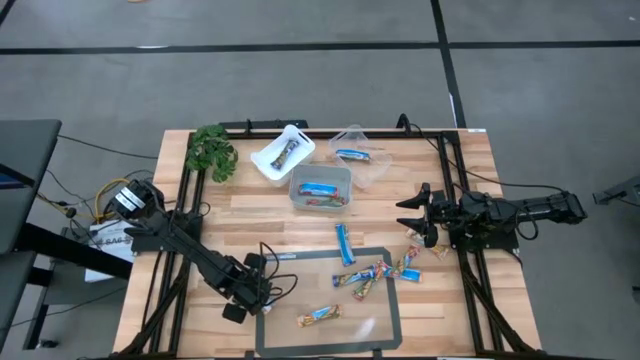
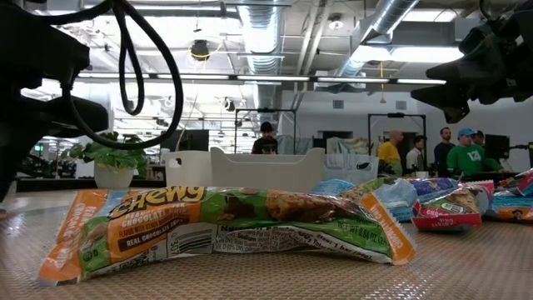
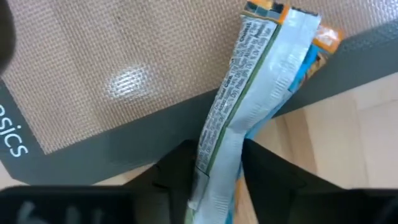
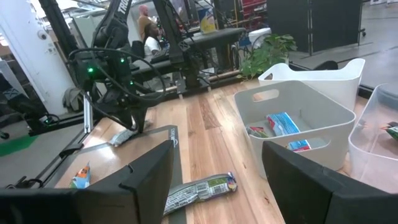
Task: Pick and place Granola Bars by type
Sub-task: Put the yellow granola bar into the transparent bin
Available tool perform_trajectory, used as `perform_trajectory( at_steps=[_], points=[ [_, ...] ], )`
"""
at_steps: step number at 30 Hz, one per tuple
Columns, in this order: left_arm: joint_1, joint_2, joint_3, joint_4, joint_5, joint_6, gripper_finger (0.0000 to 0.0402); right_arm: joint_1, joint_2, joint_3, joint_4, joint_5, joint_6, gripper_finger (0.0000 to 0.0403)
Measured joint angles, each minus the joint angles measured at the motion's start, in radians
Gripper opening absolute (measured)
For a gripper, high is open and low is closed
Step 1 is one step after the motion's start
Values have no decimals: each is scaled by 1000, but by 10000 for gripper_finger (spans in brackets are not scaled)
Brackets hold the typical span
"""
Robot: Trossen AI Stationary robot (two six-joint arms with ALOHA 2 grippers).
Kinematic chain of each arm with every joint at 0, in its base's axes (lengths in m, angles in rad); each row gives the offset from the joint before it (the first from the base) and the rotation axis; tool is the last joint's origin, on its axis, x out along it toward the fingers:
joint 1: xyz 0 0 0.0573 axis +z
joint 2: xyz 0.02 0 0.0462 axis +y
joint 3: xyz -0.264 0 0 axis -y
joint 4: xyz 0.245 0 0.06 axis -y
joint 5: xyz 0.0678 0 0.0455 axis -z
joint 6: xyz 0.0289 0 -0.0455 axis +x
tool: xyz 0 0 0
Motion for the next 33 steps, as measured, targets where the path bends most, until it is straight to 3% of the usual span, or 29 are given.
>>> perform_trajectory(
  at_steps=[8,16,24,33],
  points=[
    [0,-18,-1,55,32,-5,43,0,0,0,0,0,0,240],
    [31,-115,-1,112,-11,-6,33,0,0,0,0,0,0,240],
    [114,-198,-1,388,-144,81,42,0,0,0,0,0,0,240],
    [219,-245,-1,781,-167,278,43,0,0,0,0,0,0,240]
  ],
)
